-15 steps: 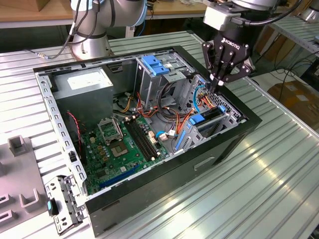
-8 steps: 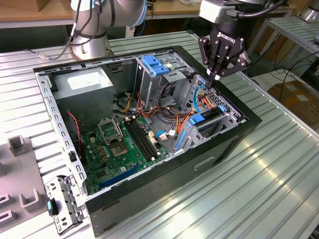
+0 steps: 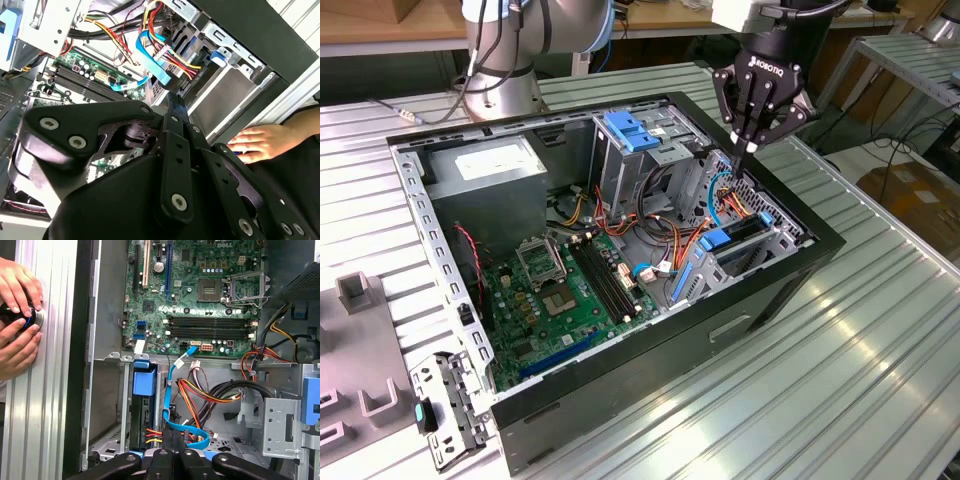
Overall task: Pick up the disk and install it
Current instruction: 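Insert the second disk wire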
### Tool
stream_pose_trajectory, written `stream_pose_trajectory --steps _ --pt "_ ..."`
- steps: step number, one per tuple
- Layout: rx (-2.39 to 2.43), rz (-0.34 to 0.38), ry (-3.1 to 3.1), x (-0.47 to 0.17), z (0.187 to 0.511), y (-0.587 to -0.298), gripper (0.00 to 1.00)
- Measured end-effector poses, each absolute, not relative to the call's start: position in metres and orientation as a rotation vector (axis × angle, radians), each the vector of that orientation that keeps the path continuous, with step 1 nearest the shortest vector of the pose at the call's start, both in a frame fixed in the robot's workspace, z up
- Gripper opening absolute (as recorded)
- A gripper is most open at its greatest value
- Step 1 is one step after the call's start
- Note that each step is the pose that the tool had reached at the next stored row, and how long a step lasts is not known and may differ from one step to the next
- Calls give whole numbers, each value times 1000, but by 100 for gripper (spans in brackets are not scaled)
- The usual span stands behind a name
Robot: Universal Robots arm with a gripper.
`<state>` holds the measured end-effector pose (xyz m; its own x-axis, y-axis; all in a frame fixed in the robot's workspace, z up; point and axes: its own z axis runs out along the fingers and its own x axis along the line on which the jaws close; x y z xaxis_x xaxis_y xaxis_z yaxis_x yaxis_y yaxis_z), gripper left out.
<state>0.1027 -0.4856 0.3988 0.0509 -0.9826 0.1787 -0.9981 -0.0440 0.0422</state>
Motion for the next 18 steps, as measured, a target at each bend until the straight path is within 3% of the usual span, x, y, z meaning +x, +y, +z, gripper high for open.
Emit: stream_pose_trajectory --steps 11,13,15,17,18 --pt "2138 163 -2036 109 389 -465 11" --pt "2116 199 -2018 109 388 -462 11" --pt "2097 230 -2000 110 388 -460 24" --pt "2081 254 -1987 110 388 -459 24" --pt "2076 263 -1982 110 388 -458 30"
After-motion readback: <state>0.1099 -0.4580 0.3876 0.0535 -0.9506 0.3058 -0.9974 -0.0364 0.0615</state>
